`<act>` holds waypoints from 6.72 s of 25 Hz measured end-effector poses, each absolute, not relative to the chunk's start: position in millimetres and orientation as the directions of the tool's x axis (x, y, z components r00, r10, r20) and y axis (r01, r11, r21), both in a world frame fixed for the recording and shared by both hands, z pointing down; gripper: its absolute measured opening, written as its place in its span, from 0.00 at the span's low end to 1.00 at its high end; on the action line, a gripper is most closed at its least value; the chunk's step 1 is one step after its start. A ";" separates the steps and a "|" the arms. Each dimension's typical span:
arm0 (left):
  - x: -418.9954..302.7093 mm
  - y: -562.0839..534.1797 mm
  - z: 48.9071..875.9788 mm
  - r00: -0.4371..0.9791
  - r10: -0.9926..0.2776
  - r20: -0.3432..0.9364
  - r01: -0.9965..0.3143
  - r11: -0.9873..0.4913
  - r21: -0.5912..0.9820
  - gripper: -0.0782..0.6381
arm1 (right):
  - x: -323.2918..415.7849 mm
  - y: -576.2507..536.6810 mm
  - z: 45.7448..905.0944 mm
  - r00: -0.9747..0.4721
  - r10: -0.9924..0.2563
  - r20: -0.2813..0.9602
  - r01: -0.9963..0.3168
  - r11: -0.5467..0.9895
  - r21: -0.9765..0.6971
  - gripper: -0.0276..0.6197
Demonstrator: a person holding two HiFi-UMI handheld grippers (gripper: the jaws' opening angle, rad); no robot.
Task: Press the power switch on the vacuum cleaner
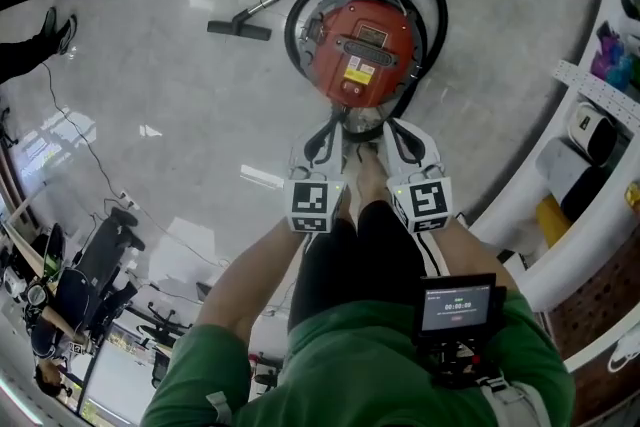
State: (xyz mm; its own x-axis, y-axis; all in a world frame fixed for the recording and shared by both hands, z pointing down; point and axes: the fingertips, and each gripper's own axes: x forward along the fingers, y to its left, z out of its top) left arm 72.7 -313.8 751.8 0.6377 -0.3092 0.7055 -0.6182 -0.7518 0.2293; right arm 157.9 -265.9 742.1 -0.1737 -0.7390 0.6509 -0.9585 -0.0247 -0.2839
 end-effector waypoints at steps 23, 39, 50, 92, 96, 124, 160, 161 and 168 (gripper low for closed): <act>59.1 -332.7 869.4 0.588 -0.296 0.753 -0.663 -0.710 0.237 0.12 | 140.4 -286.6 872.0 -0.252 -0.668 0.700 -0.957 0.062 -0.285 0.05; 44.5 -337.7 883.4 0.577 -0.304 0.758 -0.688 -0.681 0.251 0.12 | 131.4 -290.9 900.3 -0.270 -0.629 0.729 -0.950 0.052 -0.307 0.14; 41.2 -344.1 884.0 0.573 -0.311 0.759 -0.698 -0.670 0.253 0.12 | 134.0 -286.9 907.2 -0.257 -0.619 0.743 -0.951 0.026 -0.307 0.14; 34.4 -355.8 869.1 0.565 -0.333 0.755 -0.699 -0.679 0.224 0.12 | 130.7 -285.6 911.8 -0.167 -0.560 0.812 -0.986 0.110 -0.127 0.14; 31.6 -358.1 861.1 0.565 -0.341 0.752 -0.695 -0.688 0.210 0.12 | 132.9 -288.5 909.5 -0.205 -0.555 0.806 -0.979 0.104 -0.177 0.14; 46.8 -369.8 589.0 0.683 -0.495 0.537 -0.641 -0.758 0.116 0.12 | 202.3 -286.9 594.2 -0.052 -0.800 0.597 -0.999 0.041 -0.031 0.13; 34.2 -344.4 355.4 0.761 -0.631 0.150 -0.645 -0.761 0.067 0.12 | 230.7 -232.2 333.7 0.124 -0.980 0.157 -0.992 -0.122 0.025 0.10; 32.9 -342.6 353.5 0.767 -0.626 0.145 -0.638 -0.767 0.063 0.12 | 227.9 -229.4 331.7 0.132 -0.979 0.155 -0.991 -0.130 0.024 0.10; 5.2 -331.9 341.4 0.805 -0.585 0.101 -0.591 -0.805 0.045 0.12 | 188.3 -198.4 323.7 0.215 -0.964 0.157 -0.976 -0.216 0.012 0.10</act>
State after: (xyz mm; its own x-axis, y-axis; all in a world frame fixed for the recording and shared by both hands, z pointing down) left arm 5.2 -331.9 341.4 0.8046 -0.5853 0.1007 -0.5913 -0.8052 0.0446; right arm 188.3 -198.4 323.7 0.2149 -0.9640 0.1568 -0.9764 -0.2158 0.0118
